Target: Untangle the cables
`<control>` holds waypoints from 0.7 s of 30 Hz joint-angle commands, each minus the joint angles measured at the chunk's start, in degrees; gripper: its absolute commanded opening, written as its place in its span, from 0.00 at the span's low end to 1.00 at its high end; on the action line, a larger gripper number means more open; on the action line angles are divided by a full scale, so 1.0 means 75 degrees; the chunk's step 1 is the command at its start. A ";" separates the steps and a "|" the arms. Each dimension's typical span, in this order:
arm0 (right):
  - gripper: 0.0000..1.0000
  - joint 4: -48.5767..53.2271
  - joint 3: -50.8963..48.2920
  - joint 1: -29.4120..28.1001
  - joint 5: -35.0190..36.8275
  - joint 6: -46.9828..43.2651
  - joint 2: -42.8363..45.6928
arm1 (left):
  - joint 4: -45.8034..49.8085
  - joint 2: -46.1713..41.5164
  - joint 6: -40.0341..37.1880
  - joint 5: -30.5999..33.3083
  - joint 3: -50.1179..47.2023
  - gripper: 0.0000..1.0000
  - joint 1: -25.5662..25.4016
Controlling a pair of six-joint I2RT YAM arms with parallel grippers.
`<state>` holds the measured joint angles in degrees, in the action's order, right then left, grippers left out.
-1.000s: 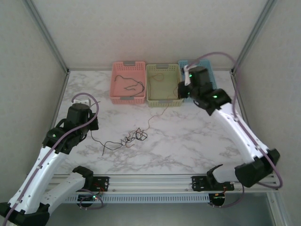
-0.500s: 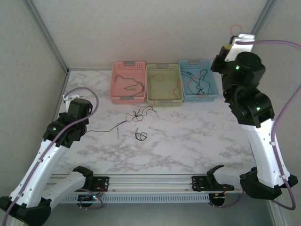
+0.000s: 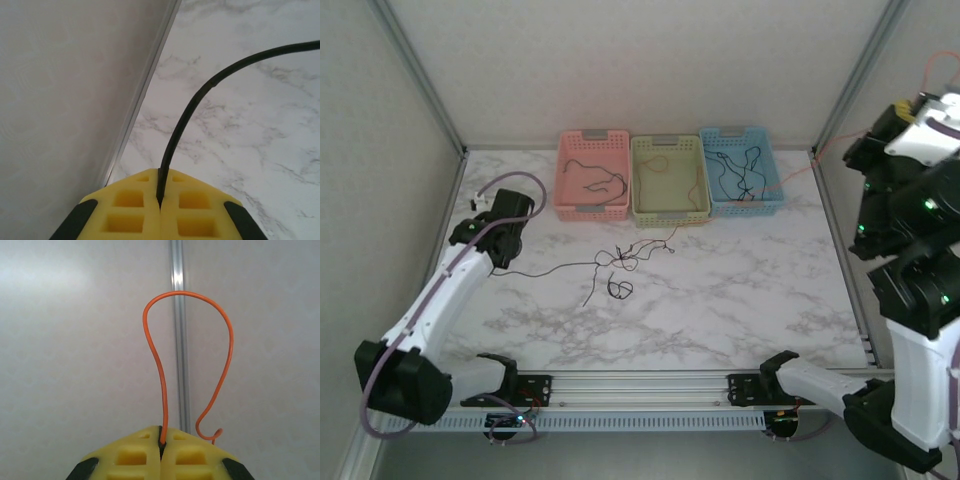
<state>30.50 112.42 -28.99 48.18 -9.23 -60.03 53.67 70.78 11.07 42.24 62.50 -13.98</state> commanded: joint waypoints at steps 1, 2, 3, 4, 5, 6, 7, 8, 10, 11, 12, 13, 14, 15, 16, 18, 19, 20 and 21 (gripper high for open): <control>0.00 0.0190 0.0231 0.0045 0.0006 0.0098 0.0416 | 0.0286 0.0518 0.0011 -0.0545 0.0328 0.00 0.0582; 0.00 0.0308 0.0233 0.0042 -0.0024 0.0134 0.0500 | 0.0274 0.0626 0.0029 -0.0639 0.0359 0.00 0.0775; 0.00 0.0437 0.0213 0.0045 -0.0037 0.0182 0.0623 | 0.0285 0.0705 0.0066 -0.0711 0.0414 0.00 0.0972; 0.00 0.0536 0.0135 0.0044 -0.0111 0.0283 0.0761 | 0.0275 0.0765 0.0104 -0.0794 0.0480 0.00 0.1149; 0.00 0.0604 0.0022 0.0043 -0.0225 0.0415 0.0906 | 0.0261 0.0792 0.0122 -0.0995 0.0549 0.00 0.1284; 0.00 0.0720 -0.0221 0.0044 -0.0436 0.0741 0.1106 | 0.0258 0.0756 0.0172 -0.1341 0.0640 0.00 0.1388; 0.00 0.0903 -0.0464 0.0038 -0.0802 0.1119 0.1254 | 0.0181 0.0608 0.0216 -0.1592 0.0683 0.00 0.1401; 0.00 0.1162 -0.0676 0.0044 -0.1105 0.1433 0.1294 | 0.0082 0.0437 0.0270 -0.1851 0.0690 0.00 0.1401; 0.00 0.1818 -0.1163 0.0042 -0.1673 0.2143 0.1171 | -0.0240 -0.0026 0.0344 -0.2603 0.0663 0.00 0.1389; 0.00 0.2043 -0.1417 0.0032 -0.1991 0.2337 0.1065 | -0.0301 -0.0140 0.0369 -0.2853 0.0709 0.00 0.1375; 0.00 0.2253 -0.1773 0.0041 -0.2331 0.2639 0.0930 | -0.0368 -0.0246 0.0413 -0.3125 0.0756 0.00 0.1338; 0.00 0.2328 -0.2217 0.0032 -0.2770 0.2942 0.0825 | -0.0403 -0.0322 0.0490 -0.3407 0.0792 0.00 0.1336; 0.00 0.2311 -0.2695 0.0042 -0.3221 0.3135 0.0744 | -0.0419 -0.0355 0.0543 -0.3626 0.0816 0.00 0.1328; 0.00 0.2281 -0.3181 0.0040 -0.3427 0.3380 0.0655 | -0.0456 -0.0416 0.0596 -0.3916 0.0819 0.00 0.1309; 0.00 0.2145 -0.3753 0.0043 -0.3640 0.3547 0.0578 | -0.0549 -0.0481 0.0654 -0.4249 0.0750 0.00 0.1290; 0.00 0.1971 -0.4675 0.0035 -0.3984 0.3759 0.0390 | -0.0704 -0.0608 0.0824 -0.4718 0.0555 0.00 0.1238; 0.00 0.1884 -0.5154 0.0040 -0.4082 0.3893 0.0260 | -0.0781 -0.0635 0.0873 -0.4927 0.0444 0.00 0.1210; 0.00 0.1743 -0.5573 0.0036 -0.4202 0.3914 0.0163 | -0.0862 -0.0645 0.0910 -0.5028 0.0335 0.00 0.1159; 0.00 0.1623 -0.5984 0.0038 -0.4202 0.3964 0.0021 | -0.0944 -0.0628 0.0937 -0.5031 0.0216 0.00 0.1096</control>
<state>42.35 72.60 -28.75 21.43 15.84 -60.05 48.34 66.50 15.84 10.85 66.24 -4.84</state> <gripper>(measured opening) 0.056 0.052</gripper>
